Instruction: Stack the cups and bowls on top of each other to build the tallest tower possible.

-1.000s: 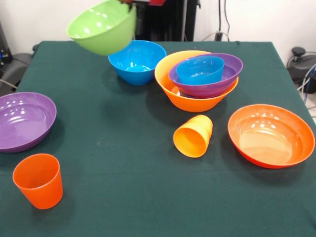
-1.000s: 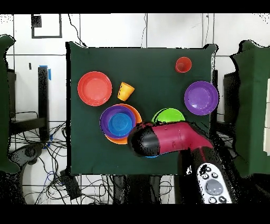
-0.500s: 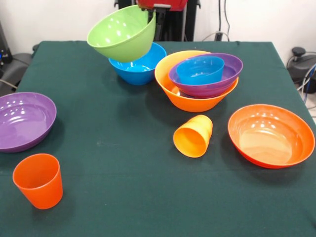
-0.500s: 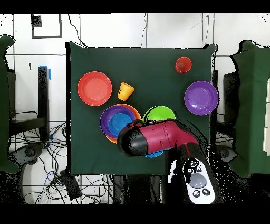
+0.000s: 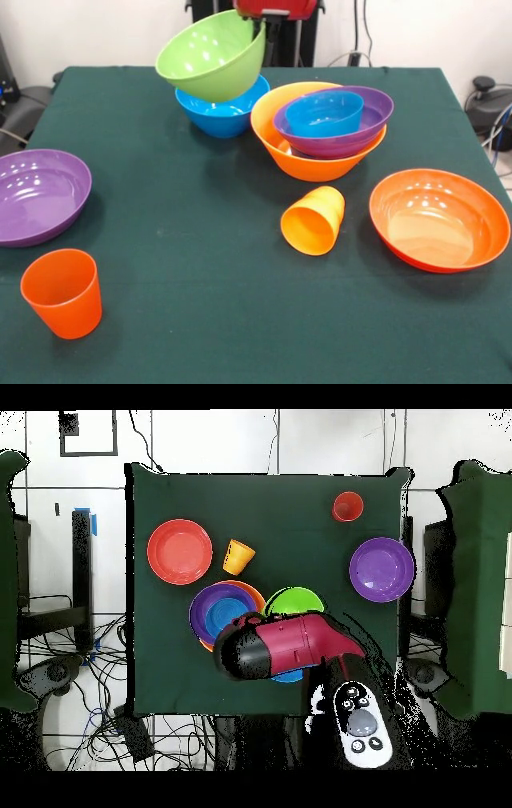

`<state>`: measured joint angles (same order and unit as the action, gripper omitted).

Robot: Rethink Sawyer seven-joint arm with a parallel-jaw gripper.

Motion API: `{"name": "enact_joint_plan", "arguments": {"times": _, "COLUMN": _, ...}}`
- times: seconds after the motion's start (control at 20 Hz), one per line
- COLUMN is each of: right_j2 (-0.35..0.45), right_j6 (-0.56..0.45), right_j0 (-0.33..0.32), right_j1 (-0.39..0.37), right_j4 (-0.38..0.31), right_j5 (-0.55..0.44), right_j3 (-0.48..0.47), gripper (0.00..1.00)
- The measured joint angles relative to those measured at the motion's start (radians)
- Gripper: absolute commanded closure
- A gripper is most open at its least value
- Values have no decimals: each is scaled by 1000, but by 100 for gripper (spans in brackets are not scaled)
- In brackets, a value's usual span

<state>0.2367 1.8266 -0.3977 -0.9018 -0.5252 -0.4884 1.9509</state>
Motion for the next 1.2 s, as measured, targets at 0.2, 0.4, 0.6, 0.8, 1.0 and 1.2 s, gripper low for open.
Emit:
{"name": "enact_joint_plan", "arguments": {"times": 0.2, "right_j2": -16, "right_j6": 3, "right_j0": 43, "right_j1": -2, "right_j4": 36, "right_j5": 0, "right_j3": 0, "gripper": 100}}
{"name": "enact_joint_plan", "arguments": {"times": 0.4, "right_j2": -32, "right_j6": 6, "right_j0": 78, "right_j1": -3, "right_j4": 64, "right_j5": 0, "right_j3": 1, "gripper": 100}}
{"name": "enact_joint_plan", "arguments": {"times": 0.6, "right_j2": -53, "right_j6": 8, "right_j0": 119, "right_j1": -6, "right_j4": 90, "right_j5": 0, "right_j3": 3, "gripper": 100}}
{"name": "enact_joint_plan", "arguments": {"times": 0.8, "right_j2": -66, "right_j6": 17, "right_j0": 145, "right_j1": -6, "right_j4": 110, "right_j5": 2, "right_j3": 4, "gripper": 100}}
{"name": "enact_joint_plan", "arguments": {"times": 1.0, "right_j2": -87, "right_j6": 37, "right_j0": 183, "right_j1": -6, "right_j4": 125, "right_j5": 15, "right_j3": 7, "gripper": 100}}
{"name": "enact_joint_plan", "arguments": {"times": 1.2, "right_j2": -111, "right_j6": 73, "right_j0": 224, "right_j1": -6, "right_j4": 141, "right_j5": 41, "right_j3": 10, "gripper": 100}}
